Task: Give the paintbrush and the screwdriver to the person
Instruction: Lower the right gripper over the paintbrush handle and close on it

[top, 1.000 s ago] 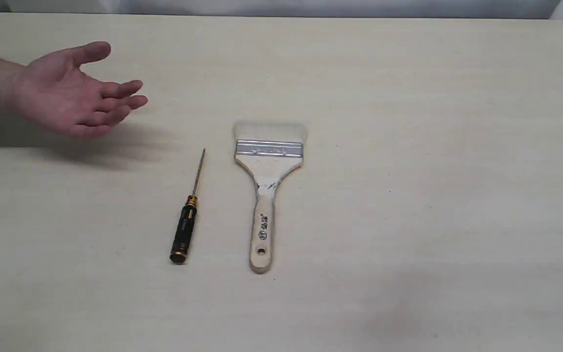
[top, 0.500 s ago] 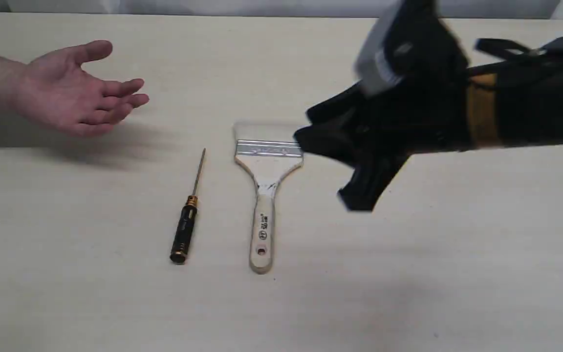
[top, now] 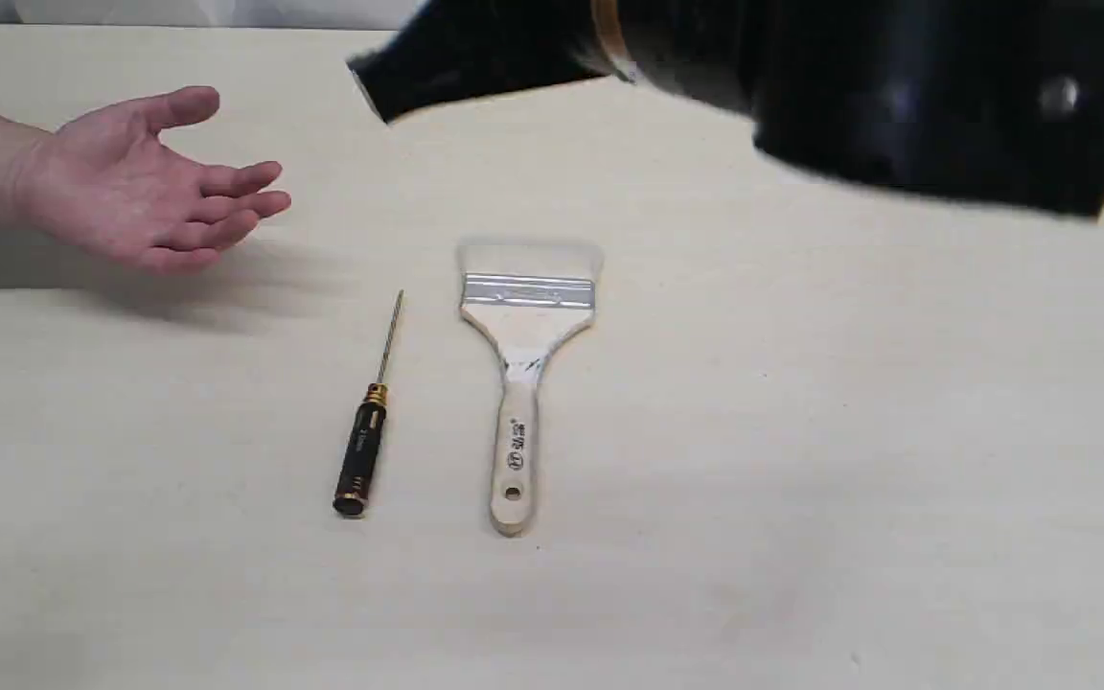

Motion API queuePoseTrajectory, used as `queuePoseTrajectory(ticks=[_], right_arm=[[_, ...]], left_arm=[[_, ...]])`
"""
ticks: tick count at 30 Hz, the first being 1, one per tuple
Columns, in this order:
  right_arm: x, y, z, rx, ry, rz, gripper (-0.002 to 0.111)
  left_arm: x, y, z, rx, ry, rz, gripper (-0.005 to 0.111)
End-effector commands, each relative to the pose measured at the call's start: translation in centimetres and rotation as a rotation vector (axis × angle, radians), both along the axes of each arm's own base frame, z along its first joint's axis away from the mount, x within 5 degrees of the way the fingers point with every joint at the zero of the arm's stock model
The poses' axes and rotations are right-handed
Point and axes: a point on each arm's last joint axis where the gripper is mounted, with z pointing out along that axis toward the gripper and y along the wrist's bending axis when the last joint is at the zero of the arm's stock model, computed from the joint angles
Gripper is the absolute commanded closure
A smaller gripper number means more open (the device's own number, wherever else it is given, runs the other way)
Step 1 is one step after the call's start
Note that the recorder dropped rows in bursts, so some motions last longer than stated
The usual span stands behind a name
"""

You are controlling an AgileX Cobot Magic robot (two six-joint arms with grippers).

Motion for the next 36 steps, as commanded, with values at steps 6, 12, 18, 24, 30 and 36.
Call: queuePoseTrajectory(ticks=[6, 12, 18, 24, 30, 36], right_arm=[[3.9, 0.5, -3.6, -0.004, 0.438, -0.103, 0.050], [6.3, 1.1, -10.0, -0.073, 0.645, -0.189, 0.047], [7.4, 2.1, -15.9, -0.161, 0.734, -0.202, 0.047], [7.5, 2.6, -19.3, -0.190, 0.806, -0.222, 0.047], [7.6, 2.9, -20.6, -0.170, 0.829, -0.227, 0.047], [7.5, 2.9, -21.8, -0.157, 0.872, -0.258, 0.047]], left_arm=[[0.0, -0.1, 0.0, -0.004, -0.007, -0.009, 0.107], [0.0, -0.1, 0.0, -0.004, -0.007, -0.009, 0.107], [0.0, -0.1, 0.0, -0.004, -0.007, -0.009, 0.107], [0.0, -0.1, 0.0, -0.004, -0.007, -0.009, 0.107], [0.0, -0.1, 0.0, -0.004, -0.005, -0.008, 0.107], [0.0, -0.1, 0.0, -0.006, -0.007, -0.009, 0.107]])
